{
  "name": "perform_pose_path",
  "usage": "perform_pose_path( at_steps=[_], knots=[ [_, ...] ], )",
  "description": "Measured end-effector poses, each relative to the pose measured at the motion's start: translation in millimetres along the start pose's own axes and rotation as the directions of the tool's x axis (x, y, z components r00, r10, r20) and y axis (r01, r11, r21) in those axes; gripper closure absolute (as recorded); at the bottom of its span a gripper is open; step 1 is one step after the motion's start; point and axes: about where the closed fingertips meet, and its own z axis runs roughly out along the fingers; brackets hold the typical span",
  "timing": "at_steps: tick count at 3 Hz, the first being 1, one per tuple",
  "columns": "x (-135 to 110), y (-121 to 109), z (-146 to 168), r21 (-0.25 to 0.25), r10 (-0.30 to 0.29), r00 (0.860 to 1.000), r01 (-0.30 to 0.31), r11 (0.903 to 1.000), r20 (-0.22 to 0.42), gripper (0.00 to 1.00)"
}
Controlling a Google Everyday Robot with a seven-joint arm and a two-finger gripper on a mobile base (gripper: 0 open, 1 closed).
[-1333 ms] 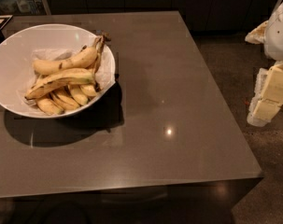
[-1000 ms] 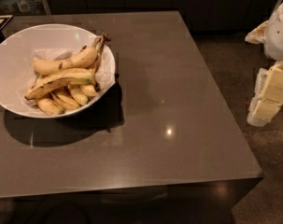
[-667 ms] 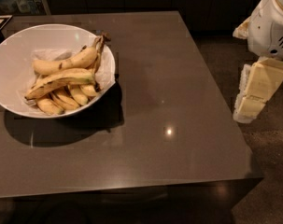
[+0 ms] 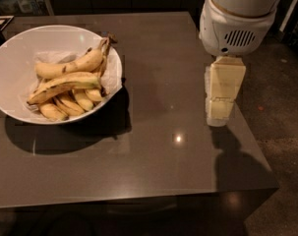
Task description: Pick banana from white bowl
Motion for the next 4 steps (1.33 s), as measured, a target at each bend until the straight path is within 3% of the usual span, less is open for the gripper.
perform_pose_path(
  at_steps=[1, 2, 3, 4],
  knots=[
    [-6.9, -3.5, -3.9, 0.023, -0.009, 1.0, 0.009, 0.9997, 0.013, 0.0],
    [-36.6, -5.1, 4.4, 0.036, -0.041, 0.999, 0.041, 0.9985, 0.017, 0.0],
    [-103.5, -13.0, 29.1, 0.023, -0.135, 0.988, 0.137, 0.9903, -0.07, 0.0],
    [-108.5, -15.7, 26.4, 0.047, -0.131, 0.99, 0.133, 0.99, -0.047, 0.0]
  ],
)
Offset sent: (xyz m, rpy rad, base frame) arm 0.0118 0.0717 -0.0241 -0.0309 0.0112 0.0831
